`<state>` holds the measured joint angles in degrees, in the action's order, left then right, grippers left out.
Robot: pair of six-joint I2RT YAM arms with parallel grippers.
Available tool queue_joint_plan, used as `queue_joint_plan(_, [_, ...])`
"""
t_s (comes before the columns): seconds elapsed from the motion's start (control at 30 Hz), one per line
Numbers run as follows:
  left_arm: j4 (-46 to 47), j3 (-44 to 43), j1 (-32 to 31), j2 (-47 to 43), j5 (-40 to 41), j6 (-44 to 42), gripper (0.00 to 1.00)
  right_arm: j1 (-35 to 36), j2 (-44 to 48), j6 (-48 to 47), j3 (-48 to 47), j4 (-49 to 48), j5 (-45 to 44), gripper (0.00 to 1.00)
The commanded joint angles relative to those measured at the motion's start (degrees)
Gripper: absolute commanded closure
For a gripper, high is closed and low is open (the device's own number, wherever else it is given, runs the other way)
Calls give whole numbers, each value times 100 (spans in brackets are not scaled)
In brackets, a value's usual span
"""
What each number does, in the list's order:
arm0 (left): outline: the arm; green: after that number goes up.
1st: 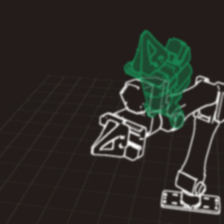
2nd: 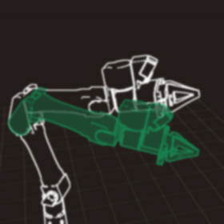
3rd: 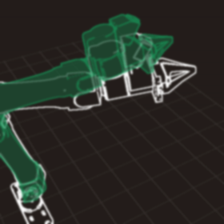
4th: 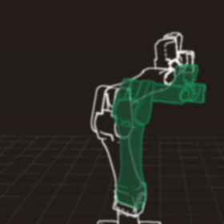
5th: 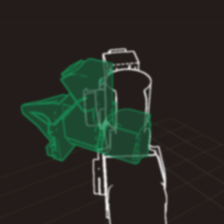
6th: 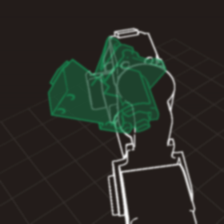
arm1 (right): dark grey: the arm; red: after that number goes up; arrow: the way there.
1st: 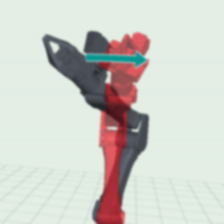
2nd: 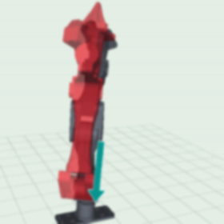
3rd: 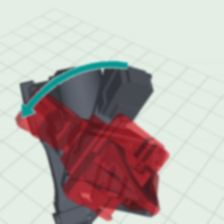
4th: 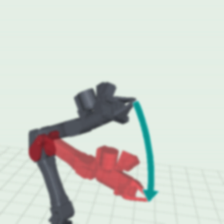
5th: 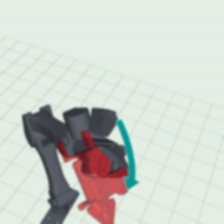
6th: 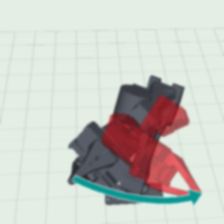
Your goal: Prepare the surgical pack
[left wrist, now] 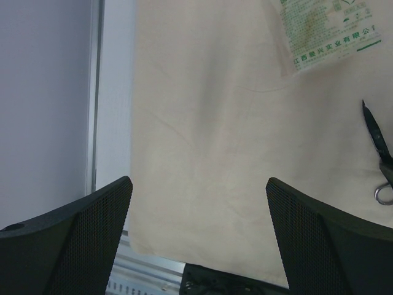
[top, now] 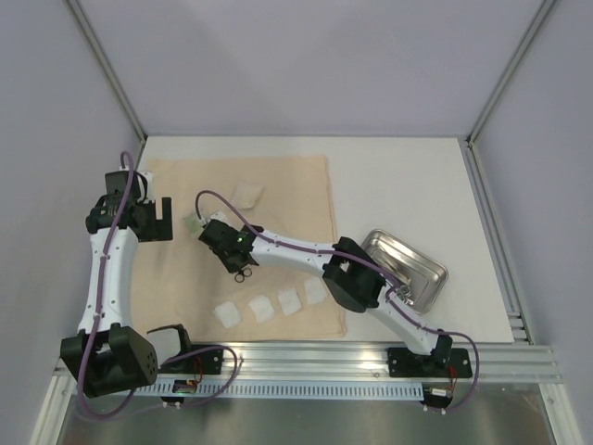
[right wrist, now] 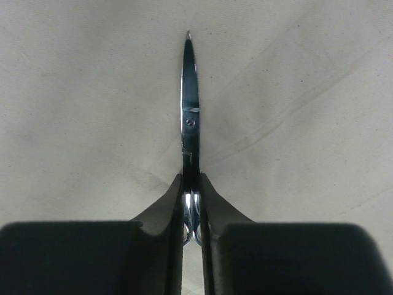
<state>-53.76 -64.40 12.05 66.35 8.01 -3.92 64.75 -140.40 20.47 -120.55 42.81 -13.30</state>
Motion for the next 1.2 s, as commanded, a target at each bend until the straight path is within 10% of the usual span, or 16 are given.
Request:
queue_joint_plan(0.0, [111,7,34,-87,-71,-12,0,3,-357,-236,102,474,100,93])
queue_joint_plan(1.17, [59,-55,34,10,-89,-12,0,-191,1708,-1344,1895,-782,548,100])
